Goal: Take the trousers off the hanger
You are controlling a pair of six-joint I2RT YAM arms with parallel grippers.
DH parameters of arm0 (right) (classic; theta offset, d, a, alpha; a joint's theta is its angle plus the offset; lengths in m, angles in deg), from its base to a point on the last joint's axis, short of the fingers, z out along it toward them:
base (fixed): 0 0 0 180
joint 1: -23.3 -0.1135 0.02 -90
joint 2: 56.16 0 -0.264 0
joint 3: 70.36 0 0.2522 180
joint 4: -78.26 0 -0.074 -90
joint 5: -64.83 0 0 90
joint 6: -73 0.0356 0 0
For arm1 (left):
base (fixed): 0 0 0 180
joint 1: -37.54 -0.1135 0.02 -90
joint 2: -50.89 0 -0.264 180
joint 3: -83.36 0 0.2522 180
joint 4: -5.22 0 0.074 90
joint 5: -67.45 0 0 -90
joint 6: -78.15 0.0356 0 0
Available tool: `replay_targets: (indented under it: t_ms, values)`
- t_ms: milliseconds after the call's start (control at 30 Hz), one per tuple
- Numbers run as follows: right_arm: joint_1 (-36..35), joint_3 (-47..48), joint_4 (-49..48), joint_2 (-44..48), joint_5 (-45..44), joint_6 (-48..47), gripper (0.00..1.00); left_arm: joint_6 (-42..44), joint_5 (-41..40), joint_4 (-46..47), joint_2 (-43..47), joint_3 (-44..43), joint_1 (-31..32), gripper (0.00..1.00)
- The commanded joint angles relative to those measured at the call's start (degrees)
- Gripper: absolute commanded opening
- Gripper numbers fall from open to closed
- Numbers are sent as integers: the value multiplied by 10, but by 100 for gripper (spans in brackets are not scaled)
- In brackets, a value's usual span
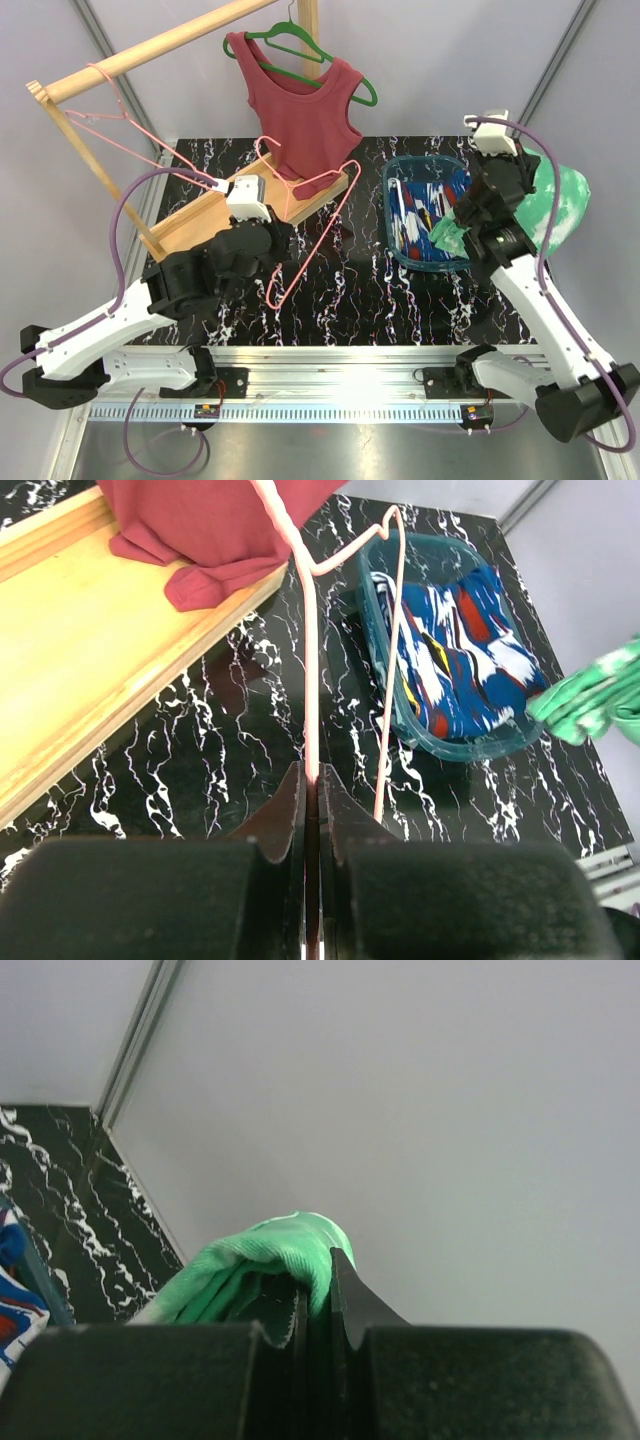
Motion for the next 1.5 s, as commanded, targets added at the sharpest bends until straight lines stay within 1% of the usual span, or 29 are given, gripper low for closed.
replay_targets:
  t_ms: [0, 133, 167, 233, 267, 333, 367, 433, 467, 567, 600, 700, 767, 867, 933, 1033, 1067, 1100, 1133, 1167, 1200, 1233, 1267, 1300, 1333, 1367, 1400, 1433, 1467]
  values:
    - [8, -5, -26, -57, 26, 31, 0, 16, 25, 30, 6, -3, 0, 0]
    - [7, 21, -30, -165, 27, 55, 0, 27, 31, 32, 10, -1, 0, 0]
    - [5, 29, -23, -210, 32, 63, 0, 32, 32, 32, 13, -1, 1, 0]
    - [-9, 54, -27, -254, 27, 66, 0, 34, 35, 31, 16, 2, 0, 0]
    - [-16, 63, -30, -292, 19, 63, 0, 38, 34, 30, 21, 4, 0, 0]
    - [-40, 97, -34, -326, 13, 59, 0, 40, 24, 26, 24, 10, -1, 0]
    - [-46, 109, -30, -357, 6, 71, 0, 42, 19, 25, 29, 11, -1, 0]
    - [-65, 158, 22, -383, 5, 108, 0, 41, 7, 18, 33, 13, -1, 0]
    - [-72, 172, 42, -406, 10, 143, 0, 42, 4, 16, 36, 13, -1, 0]
    - [-89, 214, 97, -443, 7, 183, 0, 41, -4, 7, 44, 12, -1, 0]
    - [-94, 222, 121, -449, 11, 214, 0, 41, -9, 5, 47, 11, -1, 0]
    - [-103, 240, 144, -461, 19, 258, 0, 47, -14, -5, 48, 4, -2, 0]
    - [-101, 251, 164, -466, 32, 288, 0, 47, -19, -11, 45, 1, -2, 0]
    - [-94, 262, 171, -485, 47, 303, 0, 49, -15, -11, 45, 4, -2, 0]
    - [-81, 274, 201, -499, 57, 321, 0, 52, -10, -9, 45, 6, -2, 0]
    - [-65, 272, 216, -510, 84, 360, 11, 57, -4, -12, 47, -2, -2, 0]
    - [-64, 271, 217, -503, 108, 374, 21, 56, -5, -17, 48, -5, -1, 0]
    - [-61, 270, 224, -497, 124, 379, 27, 59, -9, -22, 49, -10, -1, 0]
    - [-61, 272, 225, -484, 141, 384, 36, 65, -13, -24, 49, -17, -1, 0]
    - [-58, 280, 262, -477, 162, 406, 54, 68, -24, -25, 50, -19, -1, 0]
    - [-55, 302, 282, -470, 191, 421, 62, 71, -26, -27, 48, -22, -1, 0]
    - [-51, 304, 295, -444, 243, 435, 66, 79, -29, -27, 48, -24, -1, 0]
    - [-46, 304, 309, -428, 277, 457, 76, 80, -37, -30, 45, -31, -1, 0]
    - [-42, 301, 318, -412, 309, 475, 77, 80, -41, -34, 44, -36, -1, 0]
    - [-28, 297, 326, -378, 383, 488, 83, 82, -43, -35, 44, -38, -1, 0]
    - [-22, 291, 332, -361, 421, 514, 84, 82, -46, -37, 44, -40, -1, 0]
    - [-13, 271, 334, -343, 454, 522, 88, 81, -50, -37, 44, -42, -1, 0]
    - [-4, 257, 333, -308, 515, 528, 90, 81, -51, -38, 44, -44, -1, 0]
    - [24, 241, 324, -290, 543, 548, 90, 81, -51, -39, 43, -46, -1, 0]
